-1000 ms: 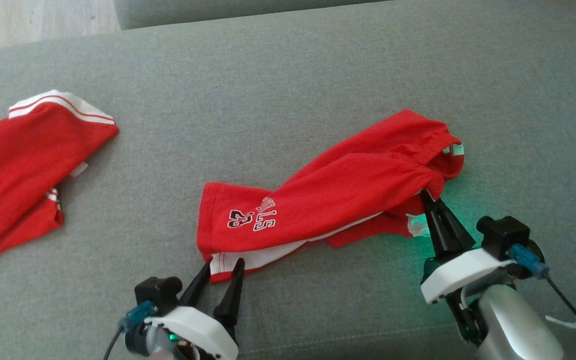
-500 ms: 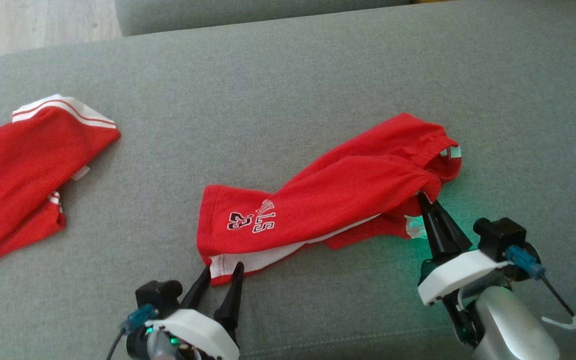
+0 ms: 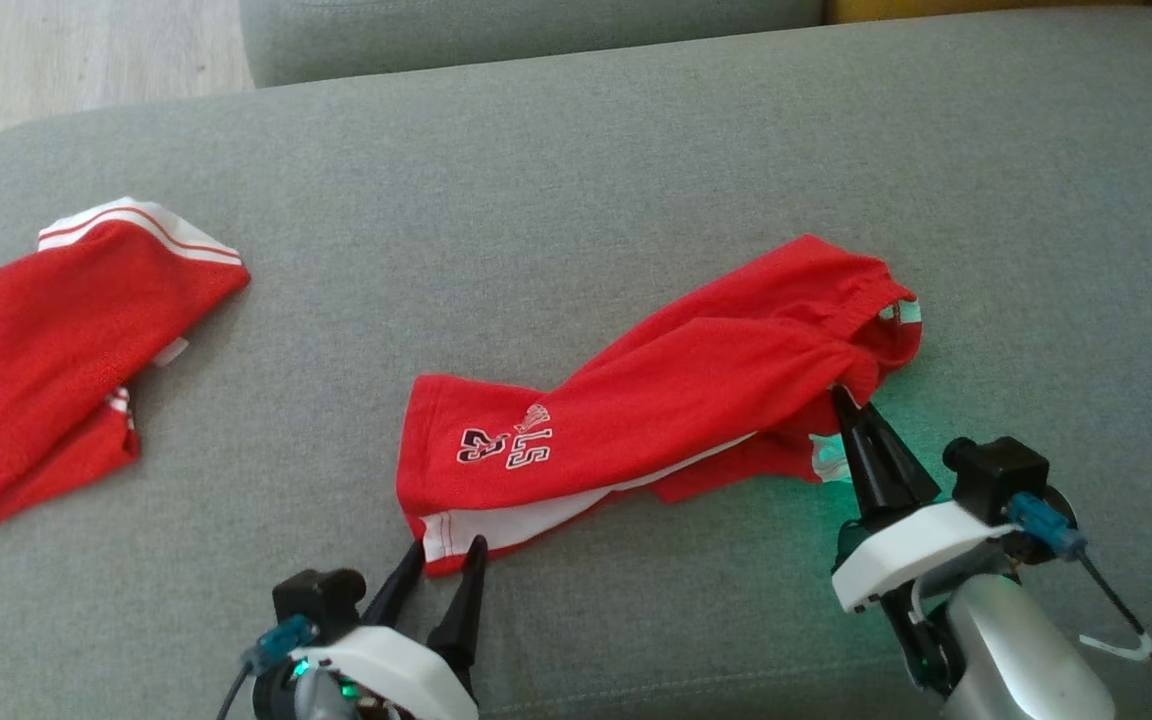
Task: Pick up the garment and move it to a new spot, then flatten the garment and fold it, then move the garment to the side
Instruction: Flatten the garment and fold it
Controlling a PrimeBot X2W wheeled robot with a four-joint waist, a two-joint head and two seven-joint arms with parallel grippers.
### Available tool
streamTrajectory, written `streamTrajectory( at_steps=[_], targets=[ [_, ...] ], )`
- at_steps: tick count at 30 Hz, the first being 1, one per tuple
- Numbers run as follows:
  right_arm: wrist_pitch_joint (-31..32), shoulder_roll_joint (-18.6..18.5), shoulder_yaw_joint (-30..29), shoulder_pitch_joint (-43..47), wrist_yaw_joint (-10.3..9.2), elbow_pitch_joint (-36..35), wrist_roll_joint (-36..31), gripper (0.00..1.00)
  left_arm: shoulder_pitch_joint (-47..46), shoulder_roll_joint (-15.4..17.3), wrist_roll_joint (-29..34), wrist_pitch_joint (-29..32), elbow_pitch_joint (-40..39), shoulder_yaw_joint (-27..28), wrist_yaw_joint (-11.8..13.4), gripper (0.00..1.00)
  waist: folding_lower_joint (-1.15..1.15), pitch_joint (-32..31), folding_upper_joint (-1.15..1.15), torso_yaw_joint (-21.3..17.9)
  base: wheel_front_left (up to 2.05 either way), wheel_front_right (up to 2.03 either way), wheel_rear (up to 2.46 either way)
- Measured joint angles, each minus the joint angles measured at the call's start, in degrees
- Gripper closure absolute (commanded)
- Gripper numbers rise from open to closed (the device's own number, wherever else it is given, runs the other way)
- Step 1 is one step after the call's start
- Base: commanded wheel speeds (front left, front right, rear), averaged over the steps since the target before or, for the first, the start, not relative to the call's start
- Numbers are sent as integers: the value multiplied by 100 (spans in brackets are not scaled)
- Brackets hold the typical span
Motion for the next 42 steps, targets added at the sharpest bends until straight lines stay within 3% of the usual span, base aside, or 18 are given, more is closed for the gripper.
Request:
streamTrajectory(
  at_steps=[3, 4, 5, 7, 9, 10, 15, 24, 33, 37, 42],
  targets=[
    [0, 0, 23, 0, 0, 2, 0, 100, -15, 7, 0, -1, 9, -13, -2, 14, 0, 17, 0, -8, 0, 0, 0],
    [0, 0, 33, 0, 0, 2, 1, 100, -25, 10, 0, 0, 20, -16, -7, 24, 0, 22, 0, -8, 0, 0, 0],
    [0, 0, 48, 0, 0, 2, 8, 100, -36, 12, 0, 0, 30, -20, -8, 47, 0, 25, 0, -9, 0, 0, 0],
    [0, 0, 87, 0, 0, 3, 37, 100, -49, 14, 0, 7, 45, -21, -10, 60, 0, 20, 0, -13, 0, 0, 0],
    [0, 0, 101, 0, 0, 4, 44, 100, -49, 15, 0, 8, 45, -21, -37, 91, 0, 17, 0, -13, 0, 0, 0],
    [0, 0, 109, 0, 0, 5, 45, 100, -49, 15, 2, 11, 45, -20, -53, 98, 0, 13, 0, -13, 0, 0, 0],
    [0, -1, 120, 7, 0, 35, 59, 100, -34, 14, 127, 57, -197, 69, -52, 100, 0, -68, 0, 21, 0, 0, 0],
    [0, -70, 158, 8, 0, -278, 154, 100, 26, 11, 623, 56, -1860, 1050, -54, 100, 0, -523, 0, 154, 0, 0, 0],
    [-1, -700, 723, -855, 0, -1085, 625, 100, -1037, 33, 1532, 54, -2937, 1808, -253, 100, 0, -761, 0, 143, 0, 0, 0],
    [-9, -1077, 1084, -1494, 1, -1247, 867, 100, -1767, 246, 1686, 51, -3077, 1874, -259, 100, 0, -703, 0, 142, 0, 0, 0],
    [20, -1298, 1323, -2599, 1, -1114, 1001, 100, -2802, 485, 1842, 49, -2403, 1774, -260, 100, 0, -341, 0, 161, 0, 0, 0]
  ],
)
